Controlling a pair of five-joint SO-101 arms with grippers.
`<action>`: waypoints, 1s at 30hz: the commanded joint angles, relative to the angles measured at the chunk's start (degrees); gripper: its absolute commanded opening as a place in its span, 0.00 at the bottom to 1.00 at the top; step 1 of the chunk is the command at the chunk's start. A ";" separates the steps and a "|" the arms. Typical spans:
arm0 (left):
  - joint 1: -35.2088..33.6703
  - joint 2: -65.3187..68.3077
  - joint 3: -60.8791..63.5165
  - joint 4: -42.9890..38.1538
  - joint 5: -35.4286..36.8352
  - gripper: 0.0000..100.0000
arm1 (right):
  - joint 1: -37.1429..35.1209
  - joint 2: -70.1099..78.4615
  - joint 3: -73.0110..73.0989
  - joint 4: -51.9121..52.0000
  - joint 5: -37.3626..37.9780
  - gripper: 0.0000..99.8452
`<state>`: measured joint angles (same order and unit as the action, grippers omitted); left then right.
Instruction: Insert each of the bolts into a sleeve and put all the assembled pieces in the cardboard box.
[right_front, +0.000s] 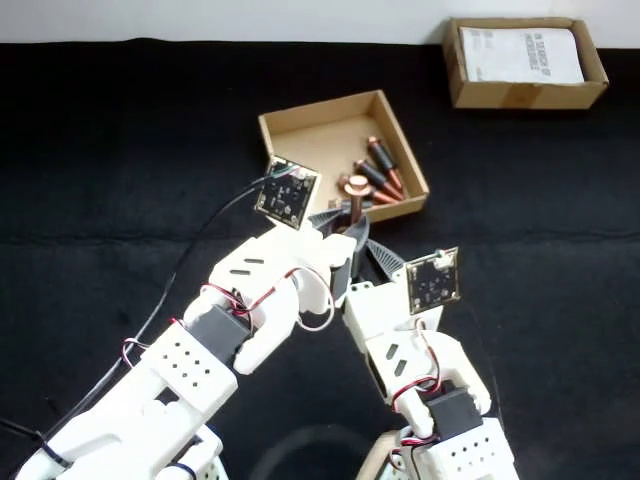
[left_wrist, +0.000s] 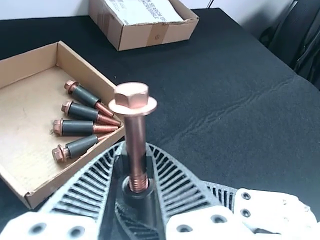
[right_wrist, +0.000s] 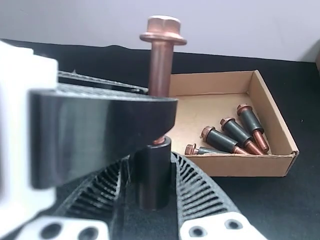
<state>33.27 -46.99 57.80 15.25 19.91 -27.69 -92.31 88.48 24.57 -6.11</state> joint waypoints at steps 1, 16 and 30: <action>0.13 -1.98 -0.48 0.18 -2.46 0.04 | -0.31 0.13 -3.38 -1.01 -0.44 0.01; -4.35 -10.59 -7.78 26.37 -6.95 0.23 | -0.04 0.22 -4.35 -1.01 -0.26 0.01; -18.51 -19.21 -9.54 29.80 -13.89 0.06 | 4.88 18.42 -21.93 -1.45 2.29 0.01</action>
<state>16.66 -63.43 50.51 44.97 6.46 -24.35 -79.91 76.26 24.57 -4.62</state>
